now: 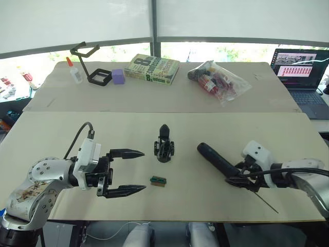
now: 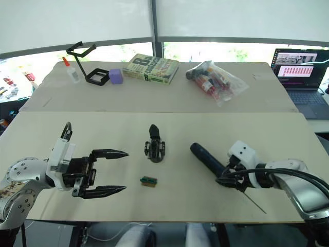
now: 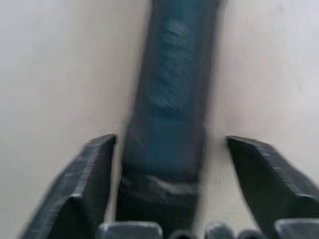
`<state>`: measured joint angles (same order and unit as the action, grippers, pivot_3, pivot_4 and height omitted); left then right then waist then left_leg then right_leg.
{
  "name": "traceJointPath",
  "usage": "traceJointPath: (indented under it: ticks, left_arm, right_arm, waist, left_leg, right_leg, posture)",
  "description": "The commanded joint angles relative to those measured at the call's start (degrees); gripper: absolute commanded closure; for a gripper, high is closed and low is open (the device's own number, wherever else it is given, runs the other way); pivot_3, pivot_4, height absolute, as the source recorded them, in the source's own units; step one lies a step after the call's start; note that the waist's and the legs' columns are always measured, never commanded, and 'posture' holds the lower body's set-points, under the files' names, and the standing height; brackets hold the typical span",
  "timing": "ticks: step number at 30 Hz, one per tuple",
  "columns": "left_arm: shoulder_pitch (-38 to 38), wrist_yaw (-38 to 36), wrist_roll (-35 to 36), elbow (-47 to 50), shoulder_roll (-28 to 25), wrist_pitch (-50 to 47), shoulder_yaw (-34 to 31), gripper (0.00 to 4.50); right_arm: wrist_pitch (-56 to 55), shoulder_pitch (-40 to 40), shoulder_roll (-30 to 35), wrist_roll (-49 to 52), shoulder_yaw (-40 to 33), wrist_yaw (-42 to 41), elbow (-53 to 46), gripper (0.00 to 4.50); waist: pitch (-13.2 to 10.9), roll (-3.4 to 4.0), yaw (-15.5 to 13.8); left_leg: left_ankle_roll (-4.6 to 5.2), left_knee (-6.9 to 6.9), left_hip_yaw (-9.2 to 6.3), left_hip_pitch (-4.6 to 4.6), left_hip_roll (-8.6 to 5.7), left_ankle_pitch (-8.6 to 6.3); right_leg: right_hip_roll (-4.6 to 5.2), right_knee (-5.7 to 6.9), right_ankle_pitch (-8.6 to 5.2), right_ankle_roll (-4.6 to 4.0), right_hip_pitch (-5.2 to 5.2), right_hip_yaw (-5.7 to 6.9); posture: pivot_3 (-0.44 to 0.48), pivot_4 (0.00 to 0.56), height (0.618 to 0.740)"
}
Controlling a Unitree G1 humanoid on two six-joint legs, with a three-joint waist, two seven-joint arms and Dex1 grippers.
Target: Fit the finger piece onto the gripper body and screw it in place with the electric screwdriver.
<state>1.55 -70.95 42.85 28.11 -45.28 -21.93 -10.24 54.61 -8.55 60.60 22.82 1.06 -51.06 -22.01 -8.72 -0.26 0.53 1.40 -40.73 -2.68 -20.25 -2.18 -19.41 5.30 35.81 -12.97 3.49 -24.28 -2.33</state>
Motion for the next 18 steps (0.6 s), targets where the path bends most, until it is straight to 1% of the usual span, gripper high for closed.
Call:
traceJointPath:
  ticks: [1, 3, 6, 7, 10, 14, 15, 16, 18]
  left_arm:
    - [-0.77, -1.20, 0.04, 0.17, -0.47, 1.30, -0.42, 0.00]
    - [-1.40, -1.84, -0.33, -0.10, -0.65, 1.82, -0.44, 0.00]
    - [-1.58, -2.20, -0.36, -0.28, -0.68, 1.96, -0.59, 0.00]
    - [-1.59, -2.35, -0.43, -0.27, -0.69, 2.02, -0.56, 0.00]
    - [-2.26, -3.37, -1.30, 0.27, -0.72, 3.04, 0.12, 0.00]
    - [-2.31, -3.02, -1.79, 1.07, -0.31, 3.41, 1.46, 0.00]
    - [-2.33, -2.80, -1.76, 1.25, -0.21, 3.41, 1.62, 0.00]
    - [-2.34, -2.60, -1.72, 1.44, -0.14, 3.37, 1.71, 0.00]
    - [-2.28, -2.22, -1.68, 1.77, -0.04, 3.17, 1.88, 0.00]
  right_arm:
    - [8.96, -5.50, 6.88, -1.08, 5.44, -1.46, -3.36, 0.02]
    - [14.92, -9.58, 9.66, -0.50, 9.24, -2.00, -4.58, 0.02]
    - [21.58, -16.86, 11.18, 2.71, 14.22, -5.23, -6.58, 0.02]
    - [23.78, -19.53, 11.13, 3.55, 16.05, -5.99, -7.07, 0.02]
    - [27.83, -27.21, 7.01, 3.21, 21.42, -4.59, -5.62, 0.02]
    - [25.94, -32.86, 4.48, -1.28, 29.59, -2.50, -2.23, 0.02]
    - [25.42, -34.20, 4.71, -2.54, 32.18, -2.62, -1.78, 0.02]
    - [24.31, -35.84, 6.26, -4.99, 36.61, -3.59, -2.13, 0.02]
    - [22.85, -37.61, 7.76, -7.23, 40.95, -4.90, -2.10, 0.02]
  waist:
    - [0.00, 0.03, 0.13]
    - [-0.01, 0.04, 0.35]
    - [-0.03, 0.01, 0.41]
    - [-0.02, 0.01, 0.36]
    - [-0.04, -0.02, 0.40]
    - [-0.05, -0.03, 0.12]
    - [-0.05, -0.04, -0.06]
    - [-0.05, -0.03, -0.12]
    - [-0.05, -0.04, -0.18]
  left_leg:
    - [0.00, 0.01, 0.02, 0.00, -0.01, 0.00]
    - [-0.01, 0.02, 0.02, -0.01, 0.04, 0.00]
    - [-0.01, 0.03, 0.03, -0.02, 0.09, 0.01]
    - [-0.01, 0.03, 0.03, -0.02, 0.08, 0.01]
    - [-0.01, 0.03, 0.02, -0.02, 0.09, 0.00]
    - [-0.01, 0.03, 0.00, -0.08, 0.06, 0.00]
    - [-0.02, 0.03, -0.02, -0.10, 0.03, 0.01]
    - [-0.02, 0.03, -0.05, -0.15, 0.00, 0.01]
    - [-0.33, 0.00, -0.02, -0.32, -0.03, 0.18]
  right_leg:
    - [0.02, 0.00, 0.00, 0.00, -0.03, -0.01]
    - [-0.01, 0.00, 0.00, -0.01, -0.07, 0.01]
    - [-0.04, -0.01, -0.01, -0.02, -0.08, 0.03]
    - [-0.03, -0.01, -0.01, -0.02, -0.08, 0.02]
    - [-0.03, -0.03, -0.01, -0.02, -0.07, 0.04]
    - [0.01, -0.05, -0.01, -0.02, -0.13, 0.06]
    - [0.04, -0.05, -0.01, -0.02, -0.14, 0.07]
    - [0.06, -0.05, -0.01, -0.02, -0.18, 0.11]
    - [0.12, -0.04, -0.01, -0.02, -0.37, 0.12]
  posture:
    - [0.000, 0.150, 0.740]
    - [0.000, 0.150, 0.740]
    - [0.000, 0.150, 0.740]
    - [0.000, 0.150, 0.740]
    - [0.000, 0.150, 0.740]
    - [0.000, 0.150, 0.740]
    - [0.000, 0.150, 0.740]
    - [0.000, 0.150, 0.740]
    - [0.000, 0.150, 0.740]
